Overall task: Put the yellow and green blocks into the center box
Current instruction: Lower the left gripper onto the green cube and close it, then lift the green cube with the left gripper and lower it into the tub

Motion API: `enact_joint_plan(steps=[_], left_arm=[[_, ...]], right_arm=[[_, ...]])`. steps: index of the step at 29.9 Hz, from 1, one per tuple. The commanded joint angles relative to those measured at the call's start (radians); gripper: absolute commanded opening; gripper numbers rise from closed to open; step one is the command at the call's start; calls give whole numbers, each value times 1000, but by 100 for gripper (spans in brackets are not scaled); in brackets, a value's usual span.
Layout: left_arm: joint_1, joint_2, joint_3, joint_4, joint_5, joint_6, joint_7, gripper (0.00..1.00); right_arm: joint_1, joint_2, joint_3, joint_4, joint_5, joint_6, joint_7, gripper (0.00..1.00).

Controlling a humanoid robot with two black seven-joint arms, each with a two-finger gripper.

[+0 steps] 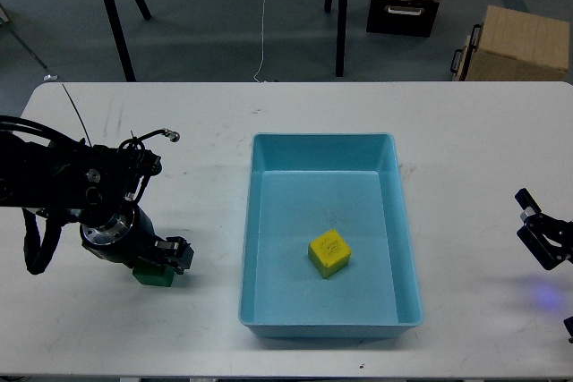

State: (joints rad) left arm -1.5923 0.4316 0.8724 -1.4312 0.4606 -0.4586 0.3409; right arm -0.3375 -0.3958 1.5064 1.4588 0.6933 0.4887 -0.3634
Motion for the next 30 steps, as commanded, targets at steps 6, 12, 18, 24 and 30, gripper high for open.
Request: enact_joint_plan(steps=[6, 12, 18, 24, 30], left_arm=[[-3, 6, -6, -9, 76, 1, 12, 0], [-44, 16, -15, -11, 84, -2, 13, 0], [-293, 12, -36, -15, 101, -30, 7, 0], [-437, -92, -101, -14, 92, -30, -2, 0], [-468, -296, -102, 27, 87, -30, -7, 0]], right_arm=[[-1, -1, 3, 0, 0, 0, 0, 100], [-1, 0, 8, -1, 0, 0, 0, 100], [0, 0, 5, -1, 0, 0, 0, 100], [-1, 0, 3, -5, 0, 0, 0, 100], [-1, -1, 6, -8, 0, 0, 0, 100]])
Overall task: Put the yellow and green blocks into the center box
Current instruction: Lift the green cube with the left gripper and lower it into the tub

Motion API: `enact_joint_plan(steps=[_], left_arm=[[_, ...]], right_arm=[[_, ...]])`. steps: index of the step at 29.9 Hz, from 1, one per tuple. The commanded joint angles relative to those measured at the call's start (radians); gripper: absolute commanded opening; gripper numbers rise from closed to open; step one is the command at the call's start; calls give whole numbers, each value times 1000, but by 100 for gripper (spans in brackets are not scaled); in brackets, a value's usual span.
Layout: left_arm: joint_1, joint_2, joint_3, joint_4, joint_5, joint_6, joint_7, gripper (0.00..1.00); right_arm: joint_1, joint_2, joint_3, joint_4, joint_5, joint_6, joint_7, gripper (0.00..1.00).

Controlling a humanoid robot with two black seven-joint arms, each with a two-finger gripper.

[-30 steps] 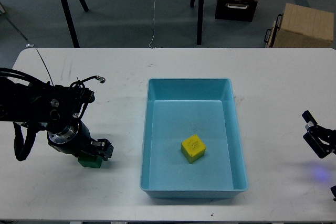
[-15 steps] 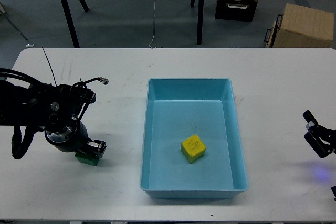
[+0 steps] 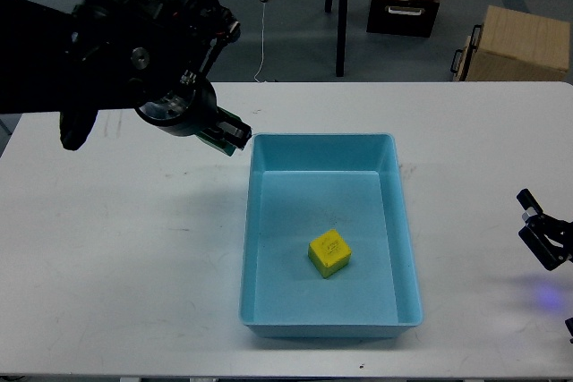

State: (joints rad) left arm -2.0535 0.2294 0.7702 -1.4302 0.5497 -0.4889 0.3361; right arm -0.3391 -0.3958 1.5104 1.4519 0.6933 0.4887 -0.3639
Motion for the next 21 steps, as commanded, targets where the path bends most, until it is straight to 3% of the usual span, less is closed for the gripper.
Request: enact_joint_plan(steps=[1, 6, 15, 21], left_arm=[[-7, -122, -2, 36, -2, 0, -2, 0], [3, -229, -6, 76, -2, 0, -17, 0], [67, -229, -6, 120, -4, 0, -28, 0], [108, -229, -35, 135, -7, 0, -63, 0]], right_arm=[[0, -2, 2, -1, 0, 0, 0, 100], [0, -2, 2, -1, 0, 0, 0, 100], [-1, -2, -1, 1, 0, 0, 0, 100], [-3, -2, -6, -1, -6, 0, 0, 100]])
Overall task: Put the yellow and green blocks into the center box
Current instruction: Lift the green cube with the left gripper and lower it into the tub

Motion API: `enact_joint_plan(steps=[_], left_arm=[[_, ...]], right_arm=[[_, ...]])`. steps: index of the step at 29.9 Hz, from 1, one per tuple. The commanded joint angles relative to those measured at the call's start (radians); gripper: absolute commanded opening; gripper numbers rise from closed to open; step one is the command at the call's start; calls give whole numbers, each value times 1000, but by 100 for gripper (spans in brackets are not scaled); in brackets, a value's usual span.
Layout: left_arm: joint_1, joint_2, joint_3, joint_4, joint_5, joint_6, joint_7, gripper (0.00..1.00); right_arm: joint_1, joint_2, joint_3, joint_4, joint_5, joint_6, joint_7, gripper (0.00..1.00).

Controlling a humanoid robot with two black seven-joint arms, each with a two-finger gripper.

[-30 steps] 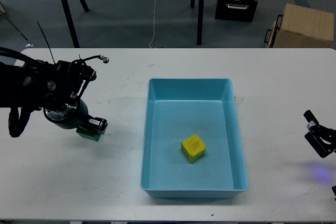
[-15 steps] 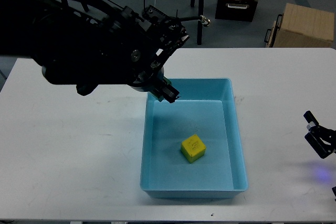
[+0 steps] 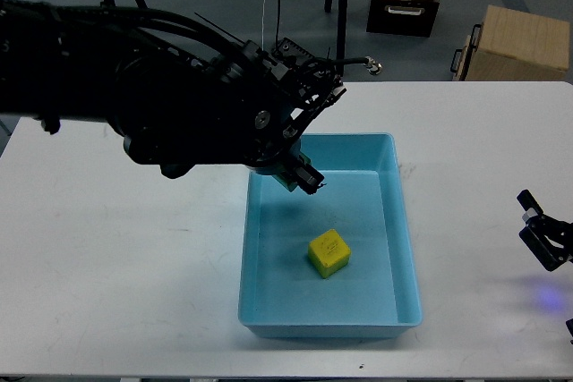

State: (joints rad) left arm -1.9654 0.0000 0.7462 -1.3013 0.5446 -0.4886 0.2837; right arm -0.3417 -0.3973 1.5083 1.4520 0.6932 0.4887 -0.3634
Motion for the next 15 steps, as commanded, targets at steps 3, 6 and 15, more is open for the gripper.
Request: enact_joint_plan(steps=[3, 6, 15], left_arm=[[68, 0, -14, 52, -2, 0, -12, 0], [114, 0, -33, 88, -2, 0, -23, 0], [255, 0, -65, 172, 0, 0, -26, 2]], right_arm=[[0, 2, -5, -1, -12, 0, 0, 100], [0, 2, -3, -1, -12, 0, 0, 100], [0, 0, -5, -1, -12, 0, 0, 100]])
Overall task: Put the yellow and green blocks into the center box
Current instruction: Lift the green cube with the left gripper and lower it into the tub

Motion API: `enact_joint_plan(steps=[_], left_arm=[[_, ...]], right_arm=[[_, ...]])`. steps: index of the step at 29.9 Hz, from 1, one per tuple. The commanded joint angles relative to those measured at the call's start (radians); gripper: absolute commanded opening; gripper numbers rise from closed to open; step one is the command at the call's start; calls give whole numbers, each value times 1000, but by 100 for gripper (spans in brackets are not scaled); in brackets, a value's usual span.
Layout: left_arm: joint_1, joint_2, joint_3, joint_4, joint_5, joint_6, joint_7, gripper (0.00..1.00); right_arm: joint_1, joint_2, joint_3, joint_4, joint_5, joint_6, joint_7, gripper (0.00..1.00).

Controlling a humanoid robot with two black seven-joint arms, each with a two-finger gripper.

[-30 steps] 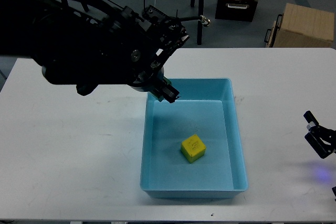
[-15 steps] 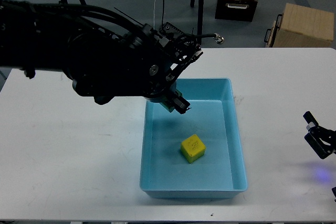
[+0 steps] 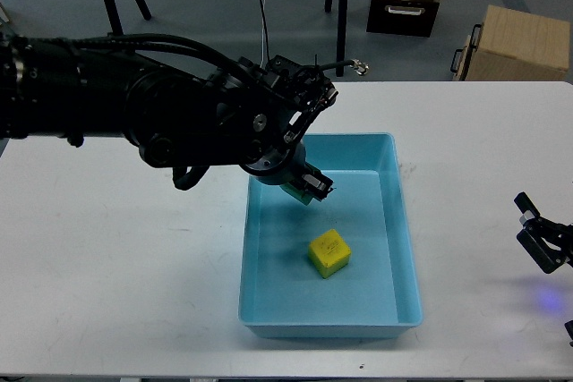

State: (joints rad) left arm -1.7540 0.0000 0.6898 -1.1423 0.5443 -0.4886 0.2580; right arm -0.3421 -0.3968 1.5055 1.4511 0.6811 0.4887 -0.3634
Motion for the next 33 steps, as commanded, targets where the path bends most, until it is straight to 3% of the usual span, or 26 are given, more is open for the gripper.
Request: enact_joint_plan(steps=[1, 22, 33], left_arm=[[54, 0, -10, 19, 0, 0, 0, 2], [130, 0, -32, 78, 5, 0, 4, 6], [143, 0, -44, 76, 5, 0, 4, 17]], right_arm=[[0, 0, -5, 0, -2, 0, 0, 100], [0, 1, -8, 0, -17, 0, 0, 100], [0, 1, -8, 2, -26, 0, 0, 100]])
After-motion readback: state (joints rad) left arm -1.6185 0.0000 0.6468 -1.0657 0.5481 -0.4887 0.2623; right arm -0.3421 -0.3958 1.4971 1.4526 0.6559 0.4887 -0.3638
